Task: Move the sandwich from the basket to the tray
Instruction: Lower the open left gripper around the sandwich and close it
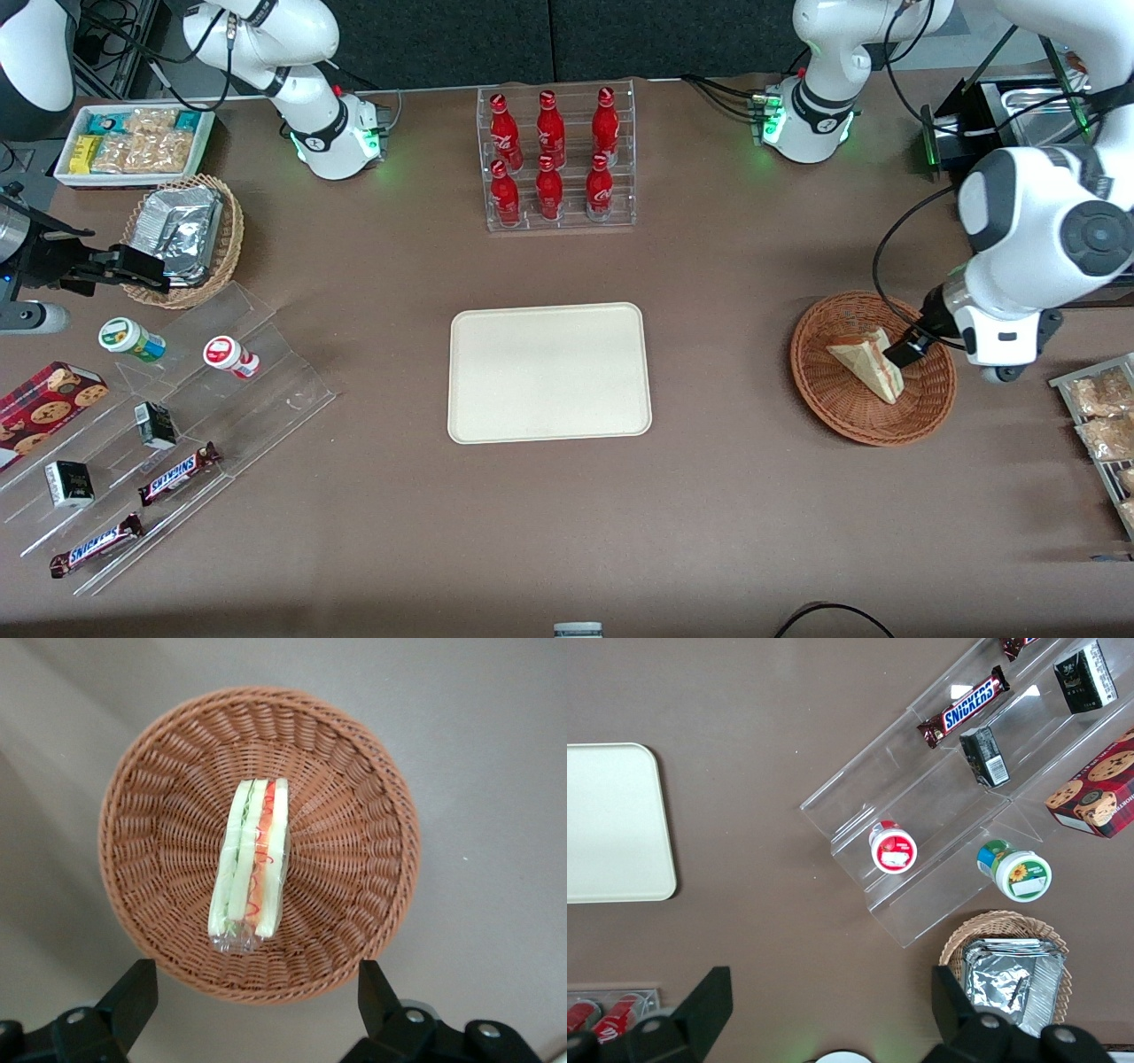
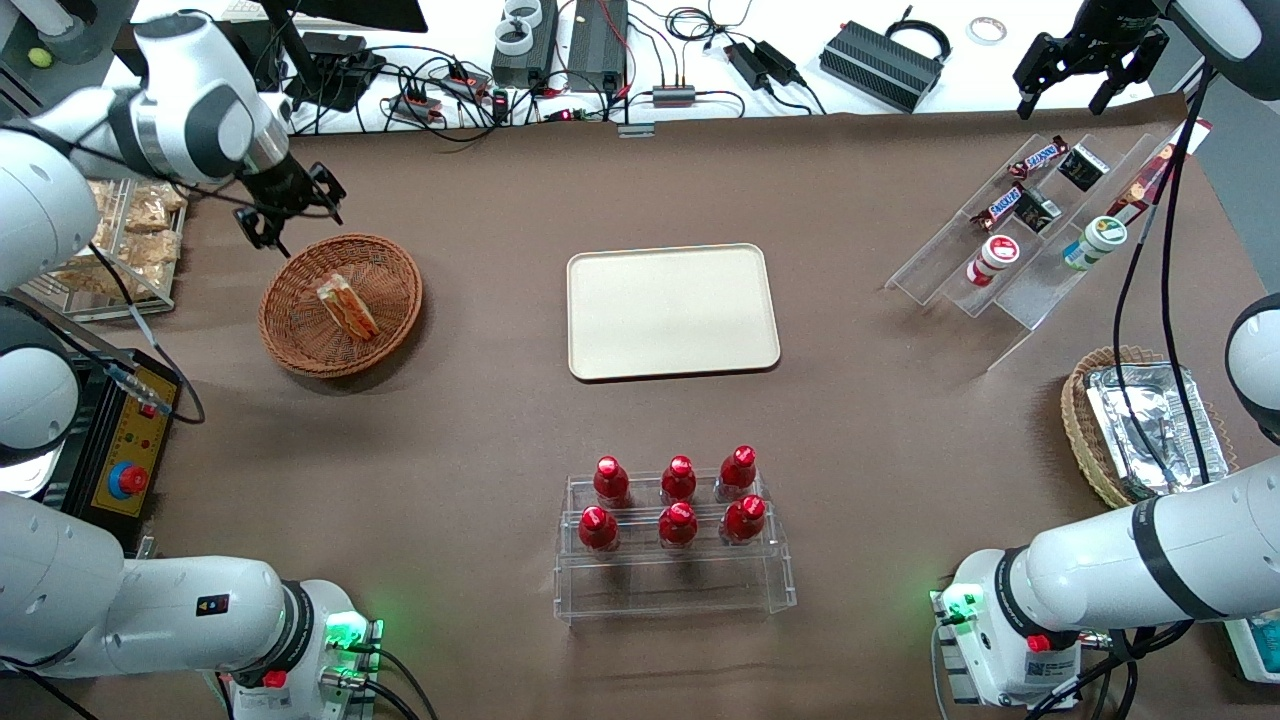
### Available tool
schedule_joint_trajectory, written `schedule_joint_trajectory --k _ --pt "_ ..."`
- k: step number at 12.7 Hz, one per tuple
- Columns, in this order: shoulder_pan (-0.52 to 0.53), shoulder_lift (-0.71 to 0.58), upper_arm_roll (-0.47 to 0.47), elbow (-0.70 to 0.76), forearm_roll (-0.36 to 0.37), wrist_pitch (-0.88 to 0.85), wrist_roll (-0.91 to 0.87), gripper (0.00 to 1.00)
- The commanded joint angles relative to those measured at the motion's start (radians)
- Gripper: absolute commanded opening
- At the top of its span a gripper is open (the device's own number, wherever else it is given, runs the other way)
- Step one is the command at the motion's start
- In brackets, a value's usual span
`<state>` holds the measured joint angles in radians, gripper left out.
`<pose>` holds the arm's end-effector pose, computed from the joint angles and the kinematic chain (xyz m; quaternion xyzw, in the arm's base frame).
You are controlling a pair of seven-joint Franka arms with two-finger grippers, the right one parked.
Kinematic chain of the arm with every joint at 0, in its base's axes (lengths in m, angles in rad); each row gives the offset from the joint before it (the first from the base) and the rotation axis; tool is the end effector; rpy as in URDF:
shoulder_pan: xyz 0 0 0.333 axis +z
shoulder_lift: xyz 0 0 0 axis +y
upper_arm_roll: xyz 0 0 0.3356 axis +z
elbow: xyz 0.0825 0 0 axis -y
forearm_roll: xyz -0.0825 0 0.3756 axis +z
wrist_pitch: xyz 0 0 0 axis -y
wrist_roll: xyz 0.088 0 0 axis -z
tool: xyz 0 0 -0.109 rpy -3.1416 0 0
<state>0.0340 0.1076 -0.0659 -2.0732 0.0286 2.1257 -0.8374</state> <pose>0.5548 -0.0157 0.3967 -0.9226 -0.3846 0.0213 0.0192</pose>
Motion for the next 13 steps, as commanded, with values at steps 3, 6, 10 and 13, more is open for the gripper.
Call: schedule_joint_trajectory --k 3,6,10,13 --pt "0.004 -0.049 -0.005 -0.217 0.017 0.253 -0.069 1.0" --pt "0.004 -0.029 -0.003 -0.269 0.017 0.354 -0.069 1.0" --pt "0.006 0.015 0.011 -0.307 0.082 0.433 -0.068 1.0" --pt "0.006 0.046 0.034 -0.329 0.085 0.51 -0.068 1.0"
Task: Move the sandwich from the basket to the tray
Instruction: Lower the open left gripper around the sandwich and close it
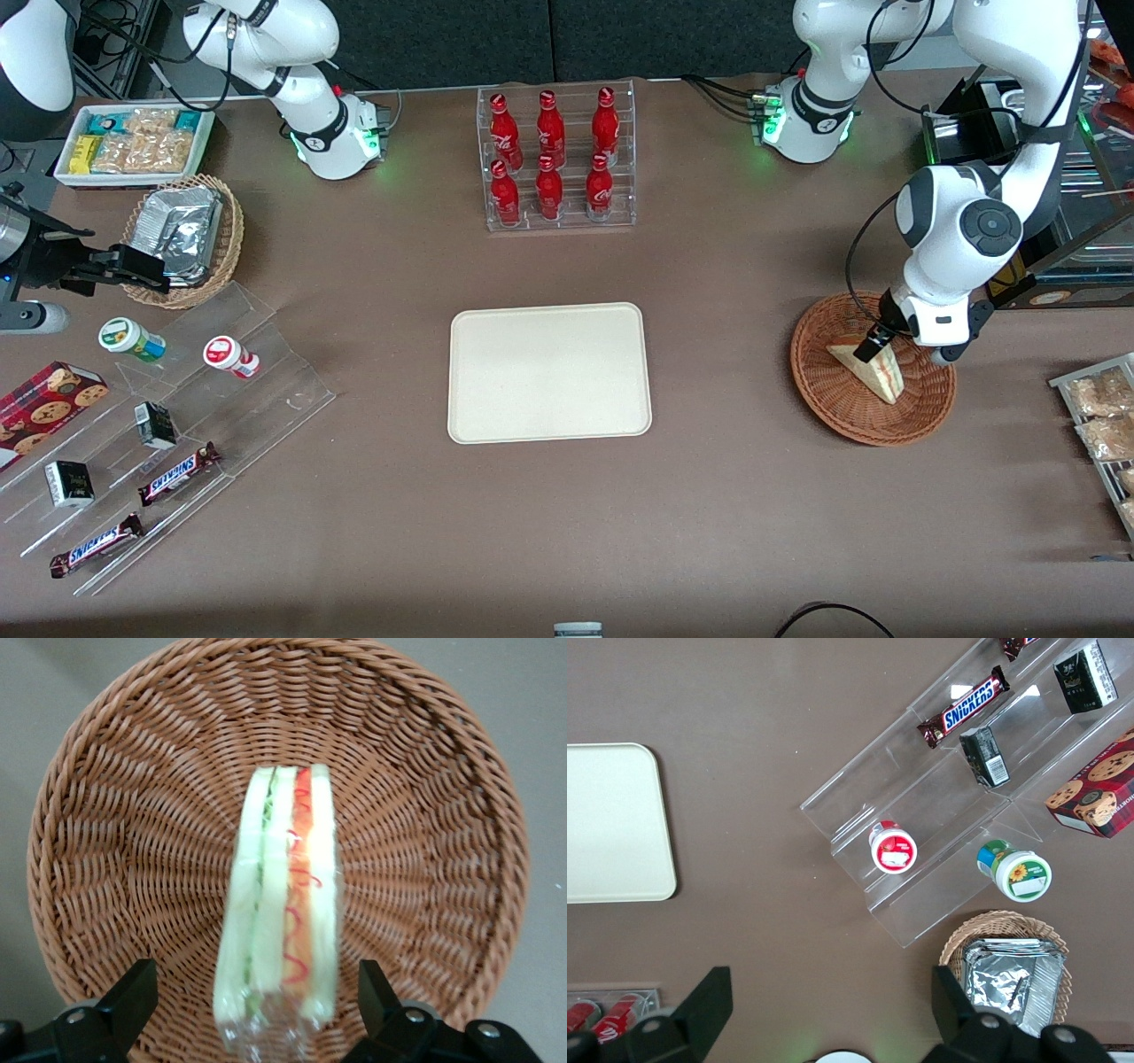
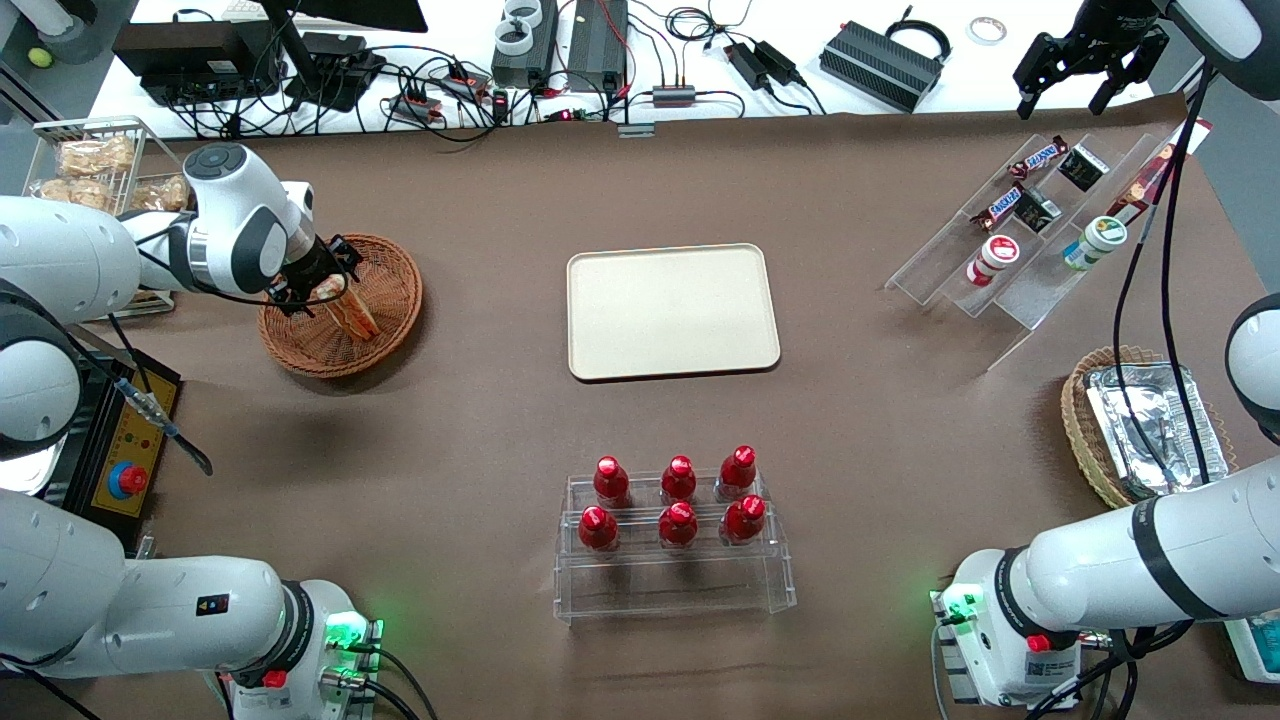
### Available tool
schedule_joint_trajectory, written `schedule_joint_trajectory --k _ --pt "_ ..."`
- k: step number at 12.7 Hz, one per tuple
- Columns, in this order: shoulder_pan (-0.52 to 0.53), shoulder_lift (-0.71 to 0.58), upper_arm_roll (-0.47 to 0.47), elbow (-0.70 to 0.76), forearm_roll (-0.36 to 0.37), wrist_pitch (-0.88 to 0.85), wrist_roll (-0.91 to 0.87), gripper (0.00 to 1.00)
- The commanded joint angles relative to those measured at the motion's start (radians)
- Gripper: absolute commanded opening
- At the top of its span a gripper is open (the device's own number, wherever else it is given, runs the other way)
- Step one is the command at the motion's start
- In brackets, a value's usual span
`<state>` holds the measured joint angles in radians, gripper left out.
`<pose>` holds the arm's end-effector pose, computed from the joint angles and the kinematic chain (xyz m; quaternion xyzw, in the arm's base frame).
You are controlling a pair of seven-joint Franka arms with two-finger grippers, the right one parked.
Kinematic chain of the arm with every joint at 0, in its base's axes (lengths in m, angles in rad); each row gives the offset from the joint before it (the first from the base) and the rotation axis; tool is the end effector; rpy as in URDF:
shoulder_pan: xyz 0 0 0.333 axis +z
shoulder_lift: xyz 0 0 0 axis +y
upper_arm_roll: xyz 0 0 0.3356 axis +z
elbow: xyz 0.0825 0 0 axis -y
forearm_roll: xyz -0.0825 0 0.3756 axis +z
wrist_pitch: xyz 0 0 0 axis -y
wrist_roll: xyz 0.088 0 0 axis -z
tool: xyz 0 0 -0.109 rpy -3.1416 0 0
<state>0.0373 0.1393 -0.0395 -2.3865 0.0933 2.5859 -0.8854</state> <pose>0.5069 -0.0028 0.2914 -0.9192 -0.3919 -0.0371 0.0079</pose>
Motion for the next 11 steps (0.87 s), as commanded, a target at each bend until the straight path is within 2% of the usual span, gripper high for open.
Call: schedule_joint_trajectory --k 1,5,6,7,9,11 --pt "0.003 0.025 0.009 -0.016 0.02 0.057 -0.02 1.0" --pt "0.0 0.034 0.009 -0.01 0.02 0.065 -0.02 1.0" --pt "0.0 0.043 0.009 -0.008 0.02 0.065 -0.02 0.94" --pt "-0.002 0.046 0.009 -0.006 0.02 0.065 -0.02 0.77" --pt "-0.004 0.059 0.009 0.004 0.019 0.065 -0.021 0.37" --pt "-0.004 0.06 0.009 0.01 0.019 0.065 -0.021 0.15"
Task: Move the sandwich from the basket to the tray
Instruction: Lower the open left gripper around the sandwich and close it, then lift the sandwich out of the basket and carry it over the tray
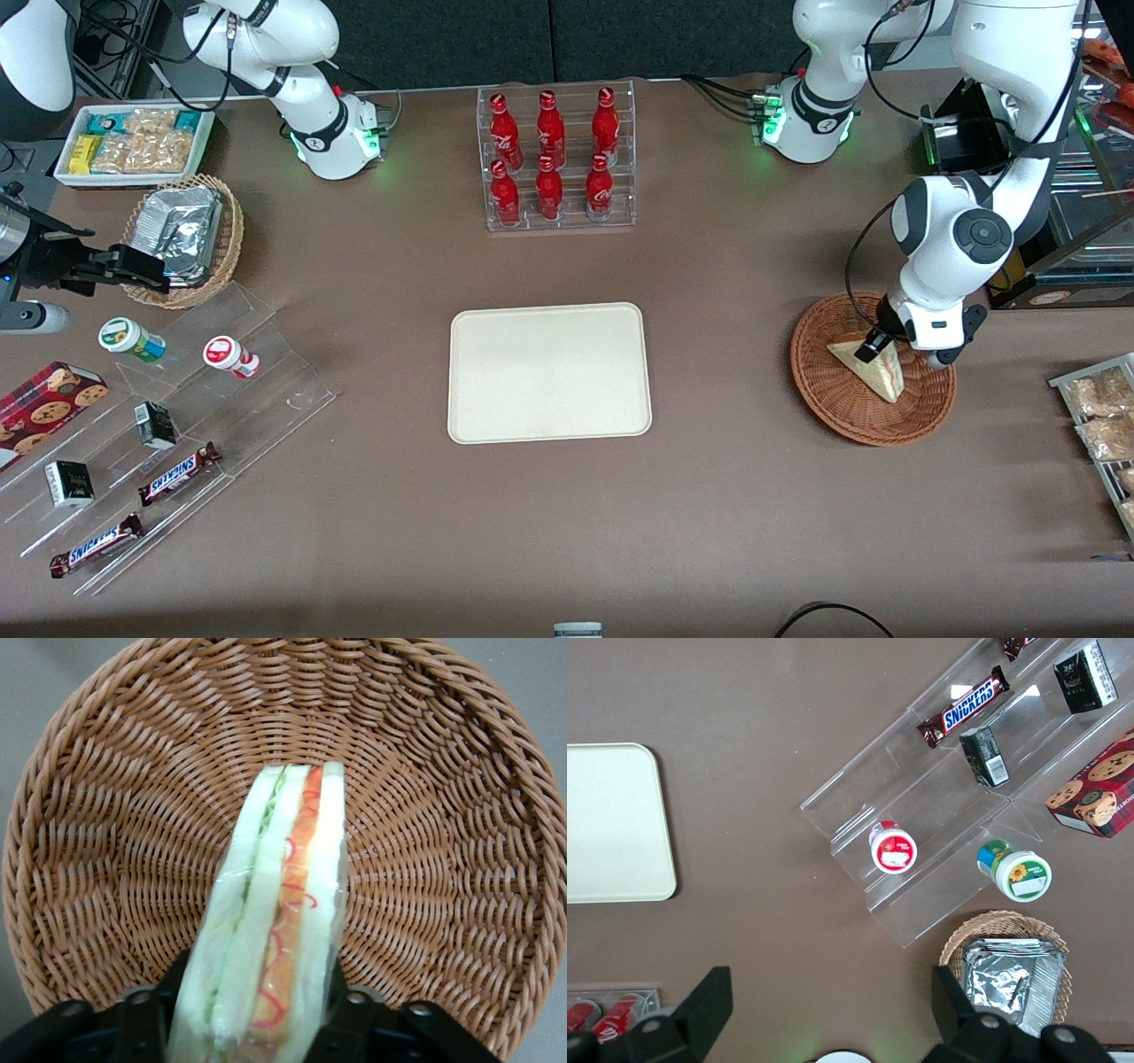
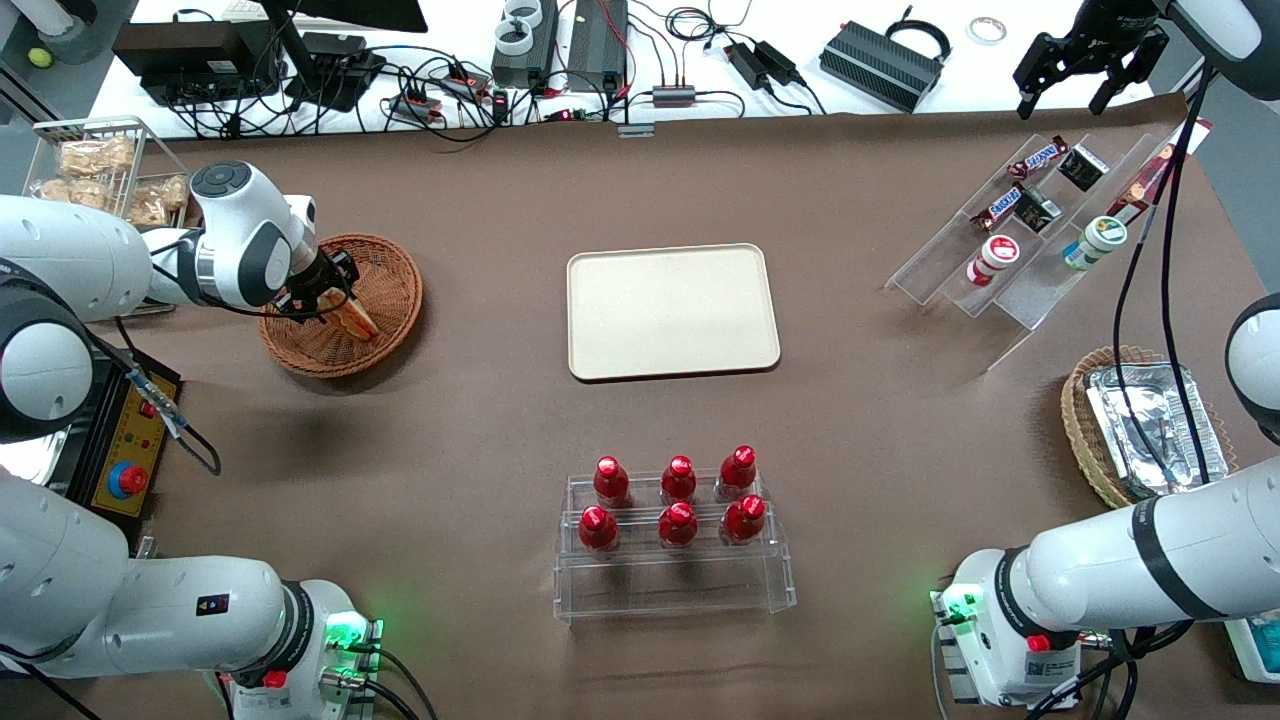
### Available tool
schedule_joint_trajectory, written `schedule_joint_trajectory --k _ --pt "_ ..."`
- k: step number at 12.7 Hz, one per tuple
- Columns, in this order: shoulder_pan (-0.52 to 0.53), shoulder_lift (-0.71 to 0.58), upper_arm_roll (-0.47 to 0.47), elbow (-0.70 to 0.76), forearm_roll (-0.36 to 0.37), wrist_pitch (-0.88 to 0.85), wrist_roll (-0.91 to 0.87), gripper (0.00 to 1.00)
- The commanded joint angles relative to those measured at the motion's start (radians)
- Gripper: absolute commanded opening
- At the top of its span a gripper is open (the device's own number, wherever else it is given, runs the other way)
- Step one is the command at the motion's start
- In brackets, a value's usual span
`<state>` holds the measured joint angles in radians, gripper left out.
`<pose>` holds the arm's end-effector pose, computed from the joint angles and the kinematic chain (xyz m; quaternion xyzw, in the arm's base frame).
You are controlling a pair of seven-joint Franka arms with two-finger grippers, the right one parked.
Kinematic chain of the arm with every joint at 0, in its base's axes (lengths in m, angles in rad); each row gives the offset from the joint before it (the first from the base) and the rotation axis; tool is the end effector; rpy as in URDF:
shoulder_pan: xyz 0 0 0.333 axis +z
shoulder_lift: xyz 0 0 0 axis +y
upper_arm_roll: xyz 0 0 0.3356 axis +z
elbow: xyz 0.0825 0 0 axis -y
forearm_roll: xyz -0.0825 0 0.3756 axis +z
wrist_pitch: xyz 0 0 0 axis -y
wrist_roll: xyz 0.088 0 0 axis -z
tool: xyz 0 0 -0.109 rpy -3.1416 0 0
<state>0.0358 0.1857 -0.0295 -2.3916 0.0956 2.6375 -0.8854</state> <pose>0.5079 0.0008 0.2708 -0.9185 -0.3938 -0.0365 0.0067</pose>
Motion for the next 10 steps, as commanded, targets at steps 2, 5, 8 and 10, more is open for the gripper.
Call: schedule_joint_trajectory --k 2,5,8,10 --pt "-0.007 0.012 -0.001 0.038 0.018 0.006 -0.027 0.07" --pt "-0.013 -0.005 -0.007 0.064 0.019 -0.042 -0.03 0.05" --pt "-0.063 -0.075 -0.012 0.171 0.059 -0.306 -0.017 0.05" --pt "-0.12 -0.086 -0.013 0.291 0.061 -0.509 -0.015 0.05"
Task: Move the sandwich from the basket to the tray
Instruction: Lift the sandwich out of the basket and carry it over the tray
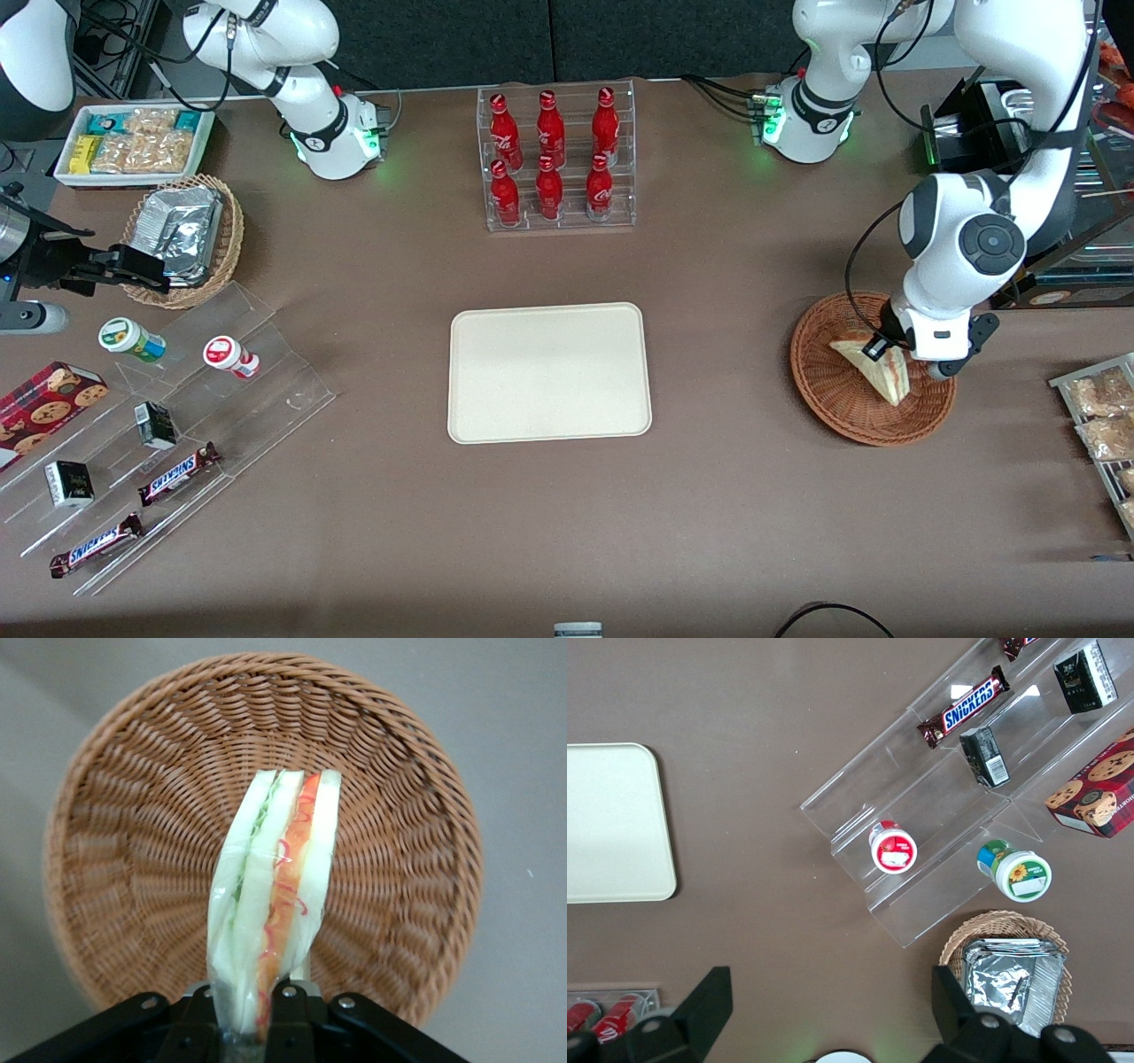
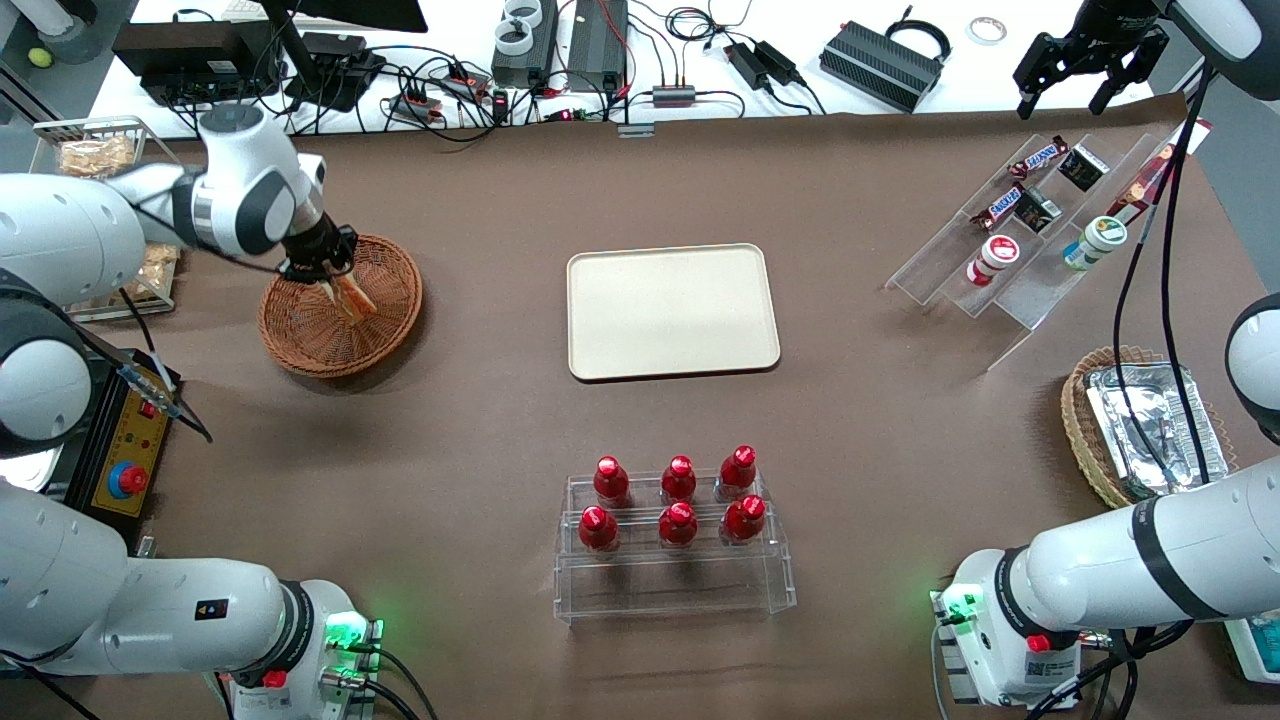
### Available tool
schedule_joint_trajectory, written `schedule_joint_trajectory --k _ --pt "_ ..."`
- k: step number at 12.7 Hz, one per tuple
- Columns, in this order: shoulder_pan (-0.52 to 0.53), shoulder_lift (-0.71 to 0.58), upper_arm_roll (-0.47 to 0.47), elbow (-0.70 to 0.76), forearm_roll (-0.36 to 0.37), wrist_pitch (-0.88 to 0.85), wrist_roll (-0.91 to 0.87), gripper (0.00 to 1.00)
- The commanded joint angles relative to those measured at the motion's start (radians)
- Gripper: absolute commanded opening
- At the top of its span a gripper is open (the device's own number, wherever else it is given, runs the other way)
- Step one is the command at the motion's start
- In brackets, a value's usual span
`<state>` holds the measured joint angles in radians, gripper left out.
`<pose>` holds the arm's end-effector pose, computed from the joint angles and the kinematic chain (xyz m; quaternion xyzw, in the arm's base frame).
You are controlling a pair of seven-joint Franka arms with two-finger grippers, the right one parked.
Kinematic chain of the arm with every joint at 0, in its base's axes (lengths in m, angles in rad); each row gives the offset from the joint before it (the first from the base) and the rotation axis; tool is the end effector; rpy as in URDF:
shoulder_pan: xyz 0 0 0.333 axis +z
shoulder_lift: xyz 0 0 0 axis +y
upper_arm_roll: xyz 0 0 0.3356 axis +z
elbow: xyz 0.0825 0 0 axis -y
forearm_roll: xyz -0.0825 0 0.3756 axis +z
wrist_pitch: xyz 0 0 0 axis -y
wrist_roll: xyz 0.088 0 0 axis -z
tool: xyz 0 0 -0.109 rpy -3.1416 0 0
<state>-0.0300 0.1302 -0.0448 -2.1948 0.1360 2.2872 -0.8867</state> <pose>0.5383 -0.0367 0.3460 -0.9345 -0.3522 -0.0054 0.0507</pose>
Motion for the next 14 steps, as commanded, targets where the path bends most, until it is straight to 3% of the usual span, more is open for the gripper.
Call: schedule_joint_trajectory --k 1,6,8,14 --pt "-0.083 -0.031 0.0 0.162 0.019 -0.26 -0.014 0.04" --pt "-0.209 -0.017 -0.05 0.38 -0.007 -0.523 -0.031 0.04" --pt "-0.295 0.021 -0.066 0.42 -0.053 -0.514 -0.037 0.04" --pt "-0.503 0.326 -0.069 0.688 -0.059 -0.407 -0.058 0.04"
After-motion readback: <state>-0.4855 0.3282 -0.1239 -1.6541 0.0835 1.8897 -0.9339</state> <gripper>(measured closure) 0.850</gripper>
